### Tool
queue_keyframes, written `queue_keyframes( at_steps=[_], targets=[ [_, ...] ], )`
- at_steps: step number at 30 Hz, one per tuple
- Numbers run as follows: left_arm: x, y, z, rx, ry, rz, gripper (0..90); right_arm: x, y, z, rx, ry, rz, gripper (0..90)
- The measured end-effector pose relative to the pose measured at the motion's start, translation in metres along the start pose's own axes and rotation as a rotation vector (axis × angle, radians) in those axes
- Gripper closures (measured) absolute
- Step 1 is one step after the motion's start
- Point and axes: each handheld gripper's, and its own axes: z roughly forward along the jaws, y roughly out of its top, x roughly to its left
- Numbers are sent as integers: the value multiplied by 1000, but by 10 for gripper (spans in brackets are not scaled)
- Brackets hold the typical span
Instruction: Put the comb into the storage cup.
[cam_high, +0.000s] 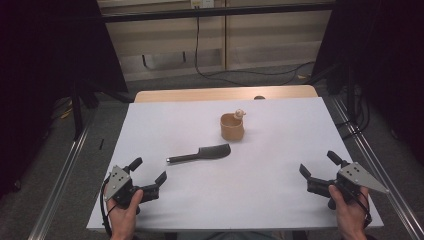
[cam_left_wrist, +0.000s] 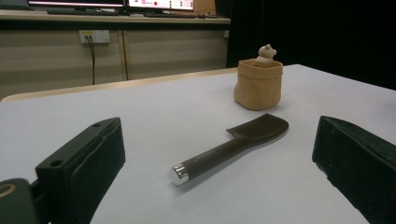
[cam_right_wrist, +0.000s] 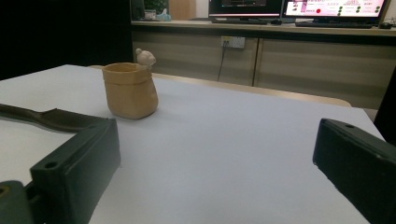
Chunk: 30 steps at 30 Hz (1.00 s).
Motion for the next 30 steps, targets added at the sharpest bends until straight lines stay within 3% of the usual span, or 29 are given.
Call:
queue_keyframes(
  at_steps=[9,14,19,23,27,30],
  targets=[
    [1,0,0,6,-4,4,26,0,-1,2,15,6,-1,2],
    [0,1,2,16,-27,3,26,-1,-2,2,14,11,9,1],
    [1,5,0,-1,-15,6,37,-2,-2,3,13,17,13,0],
    [1,7,4,67,-93,1,36,-2,-2,3,17,11,19,0],
    [1,6,8,63,-128,0,42,-1,-2,4,15,14,14,0],
    [-3,8,11,66,-142,29,36,0,-2,5,27,23,12,0]
  ],
)
